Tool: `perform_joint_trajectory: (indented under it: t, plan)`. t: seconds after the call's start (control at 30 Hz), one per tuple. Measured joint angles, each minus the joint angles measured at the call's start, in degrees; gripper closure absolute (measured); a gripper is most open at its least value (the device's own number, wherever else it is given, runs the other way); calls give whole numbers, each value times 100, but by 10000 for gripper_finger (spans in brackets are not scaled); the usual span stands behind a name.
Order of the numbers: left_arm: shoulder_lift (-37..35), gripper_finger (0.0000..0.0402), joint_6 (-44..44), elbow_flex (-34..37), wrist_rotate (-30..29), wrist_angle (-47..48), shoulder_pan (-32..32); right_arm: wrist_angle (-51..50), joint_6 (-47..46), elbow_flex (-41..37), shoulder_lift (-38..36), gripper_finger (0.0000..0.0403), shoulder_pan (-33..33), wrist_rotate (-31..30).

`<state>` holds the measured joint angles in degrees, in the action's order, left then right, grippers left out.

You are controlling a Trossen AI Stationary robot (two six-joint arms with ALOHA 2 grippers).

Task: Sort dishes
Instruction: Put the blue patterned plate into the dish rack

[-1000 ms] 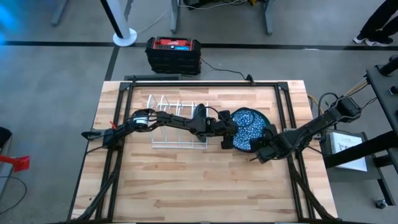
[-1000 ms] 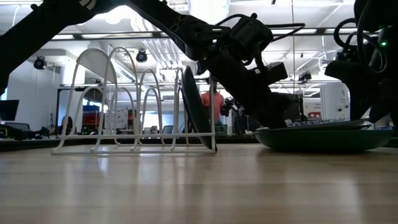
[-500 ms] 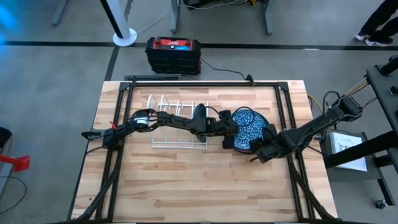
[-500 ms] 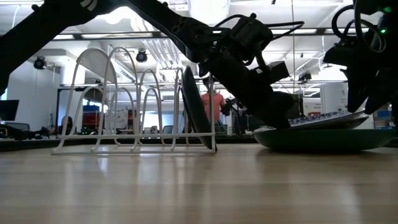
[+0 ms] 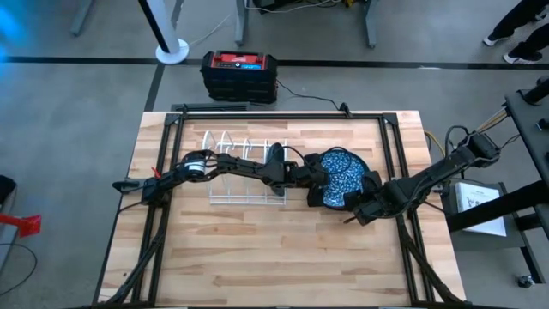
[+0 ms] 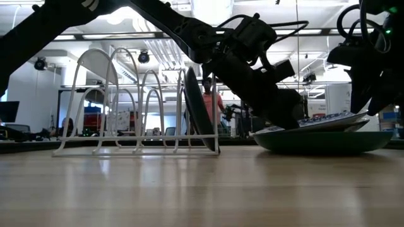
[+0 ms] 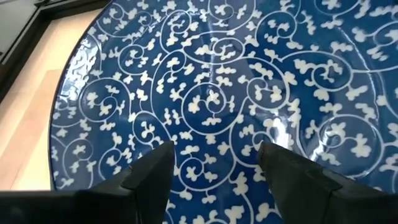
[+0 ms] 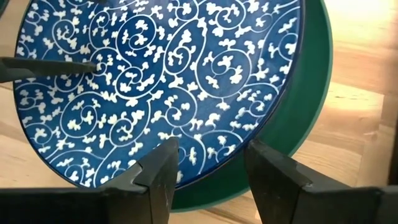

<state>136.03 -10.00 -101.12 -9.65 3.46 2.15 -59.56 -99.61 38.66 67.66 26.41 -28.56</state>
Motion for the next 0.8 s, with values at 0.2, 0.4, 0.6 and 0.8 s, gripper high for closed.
perform_joint_trajectory:
  t: [0.2, 0.4, 0.6, 0.8]
  plan:
    - [2, 170, 1, 1, -2, -8, 0, 100, -159, -134, 0, 231, -2, -65]
    - [7, 170, 20, 2, 0, 8, -8, 530, -256, -454, 4, 236, -2, -216]
    - [7, 170, 22, 2, 15, -4, -13, 983, -390, -721, 7, 237, -2, -608]
    - [7, 170, 22, 2, 15, -37, -13, 1116, -447, -755, 7, 235, 101, -1115]
